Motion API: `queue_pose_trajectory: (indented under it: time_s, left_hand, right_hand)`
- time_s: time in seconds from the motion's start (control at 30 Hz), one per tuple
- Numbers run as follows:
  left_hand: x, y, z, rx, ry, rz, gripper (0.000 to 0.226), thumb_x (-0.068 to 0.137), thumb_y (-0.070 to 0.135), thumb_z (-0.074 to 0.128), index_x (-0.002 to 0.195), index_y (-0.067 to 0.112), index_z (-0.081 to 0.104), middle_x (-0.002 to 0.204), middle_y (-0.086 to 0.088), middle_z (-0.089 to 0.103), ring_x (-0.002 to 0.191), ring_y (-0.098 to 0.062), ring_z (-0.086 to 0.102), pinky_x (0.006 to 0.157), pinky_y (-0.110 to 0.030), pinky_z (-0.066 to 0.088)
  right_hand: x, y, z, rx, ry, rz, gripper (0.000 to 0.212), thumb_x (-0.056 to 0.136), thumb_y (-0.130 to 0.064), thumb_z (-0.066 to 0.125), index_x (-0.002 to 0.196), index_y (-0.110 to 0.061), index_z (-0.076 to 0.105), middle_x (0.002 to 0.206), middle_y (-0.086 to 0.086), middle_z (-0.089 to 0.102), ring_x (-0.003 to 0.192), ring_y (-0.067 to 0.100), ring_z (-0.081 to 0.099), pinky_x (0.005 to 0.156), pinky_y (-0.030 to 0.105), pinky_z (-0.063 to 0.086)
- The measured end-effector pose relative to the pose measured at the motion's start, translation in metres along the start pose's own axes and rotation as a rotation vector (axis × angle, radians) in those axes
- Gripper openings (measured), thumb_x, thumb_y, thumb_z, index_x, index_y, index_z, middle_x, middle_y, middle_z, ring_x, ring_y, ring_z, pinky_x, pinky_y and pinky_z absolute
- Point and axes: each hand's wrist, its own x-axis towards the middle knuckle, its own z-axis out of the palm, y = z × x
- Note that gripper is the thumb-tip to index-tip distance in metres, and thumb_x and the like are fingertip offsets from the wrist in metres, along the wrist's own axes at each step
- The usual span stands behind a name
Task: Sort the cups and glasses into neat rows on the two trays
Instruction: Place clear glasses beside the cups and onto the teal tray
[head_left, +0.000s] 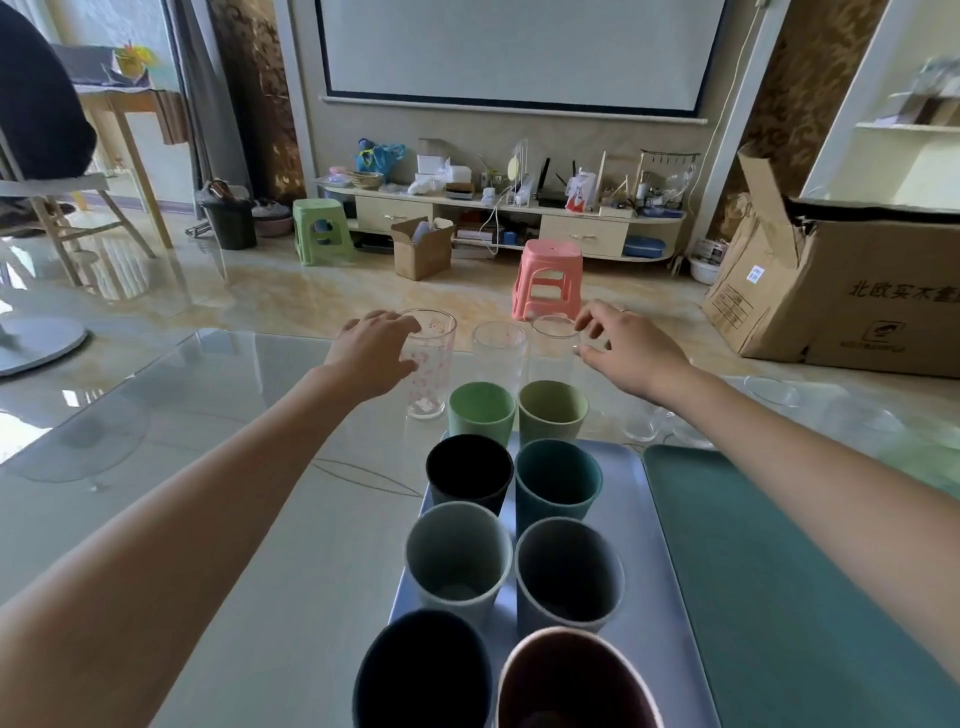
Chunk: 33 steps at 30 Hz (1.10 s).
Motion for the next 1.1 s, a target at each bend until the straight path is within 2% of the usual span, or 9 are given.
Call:
queue_pose_trajectory:
  time_s: [0.1,0.2,0.3,0.4,0.53,0.77,0.9,1.0,1.1]
  left_hand:
    - [0.026,-0.002,0.025,0.007,-0.088,-0.017,0.047,0.085,0.03,0.066,0.128,0.017,0.052,0.131,-0.004,0.057,0.123,-0.024,0.048,0.105,-0.04,0.03]
    - [0.04,-0.001,0.04,-0.053,-0.052,-0.035,0.011,0.085,0.017,0.065,0.095,0.02,0.062,0.1,0.002,0.065,0.107,-0.024,0.055,0.094,-0.037,0.034]
    - [0.042,-0.003,0.053,-0.147,0.036,-0.032,0.031,0.083,0.001,0.06,0.064,0.022,0.046,0.071,0.007,0.052,0.091,-0.026,0.052,0.076,-0.032,0.036]
    - [0.031,-0.008,0.057,-0.241,0.164,-0.061,0.022,0.086,0.003,0.059,0.072,0.015,0.048,0.075,0.001,0.053,0.086,-0.023,0.044,0.073,-0.033,0.036]
    - [0.019,-0.01,0.022,-0.279,0.308,-0.029,0.012,0.085,0.007,0.062,0.077,0.011,0.055,0.078,-0.001,0.055,0.088,-0.027,0.05,0.077,-0.029,0.031]
    - [-0.019,0.073,-0.072,-0.284,0.416,0.246,0.01,0.084,0.017,0.066,0.086,0.011,0.058,0.086,0.004,0.056,0.088,-0.016,0.049,0.077,-0.029,0.04]
    - [-0.035,0.14,-0.094,-0.289,0.364,0.405,0.015,0.084,0.019,0.066,0.08,0.021,0.051,0.084,0.01,0.049,0.087,-0.01,0.043,0.075,-0.026,0.036]
    - [-0.032,0.173,-0.092,-0.343,0.324,0.463,0.01,0.082,0.024,0.069,0.087,0.022,0.06,0.085,0.011,0.054,0.086,-0.009,0.045,0.076,-0.032,0.046]
    - [-0.014,0.193,-0.087,-0.448,0.238,0.453,0.032,0.086,0.038,0.062,0.113,0.022,0.06,0.111,0.006,0.061,0.099,-0.009,0.051,0.085,-0.031,0.044]
  right_hand:
    - [0.007,0.002,0.016,0.026,-0.005,-0.042,0.024,0.09,-0.027,0.057,0.112,-0.021,0.051,0.106,0.0,0.055,0.089,0.018,0.053,0.075,0.035,0.049]
    - [0.008,0.006,0.03,0.026,0.019,-0.087,0.02,0.089,-0.026,0.056,0.109,-0.021,0.053,0.102,-0.002,0.057,0.09,0.016,0.051,0.075,0.031,0.044]
    - [0.005,0.007,0.039,0.073,0.156,-0.137,0.011,0.088,-0.02,0.057,0.099,-0.02,0.058,0.088,-0.009,0.056,0.084,0.012,0.05,0.084,0.036,0.045]
    - [0.001,0.002,0.042,0.199,0.282,-0.189,0.01,0.086,-0.013,0.058,0.095,-0.017,0.061,0.085,-0.011,0.057,0.081,0.012,0.055,0.084,0.04,0.048]
    - [-0.004,-0.02,0.031,0.354,0.23,-0.224,0.022,0.085,-0.011,0.062,0.106,-0.011,0.057,0.096,0.001,0.062,0.088,0.013,0.055,0.083,0.037,0.051]
    - [-0.017,-0.069,-0.004,0.609,0.028,-0.22,0.092,0.073,-0.022,0.08,0.144,-0.011,0.023,0.145,0.012,0.037,0.129,0.021,0.039,0.102,0.026,0.035]
    - [-0.028,-0.057,-0.026,0.865,0.109,-0.083,0.1,0.055,-0.027,0.087,0.136,-0.019,0.029,0.134,0.012,0.049,0.125,0.028,0.049,0.104,0.047,0.044]
    - [-0.045,-0.024,-0.042,0.866,0.168,0.028,0.103,0.052,-0.031,0.091,0.136,-0.016,0.031,0.129,0.007,0.057,0.115,0.02,0.059,0.098,0.041,0.05]
    - [-0.065,0.011,-0.047,0.748,0.199,0.086,0.108,0.043,-0.051,0.085,0.131,-0.013,0.035,0.123,0.003,0.059,0.108,0.02,0.062,0.088,0.034,0.055]
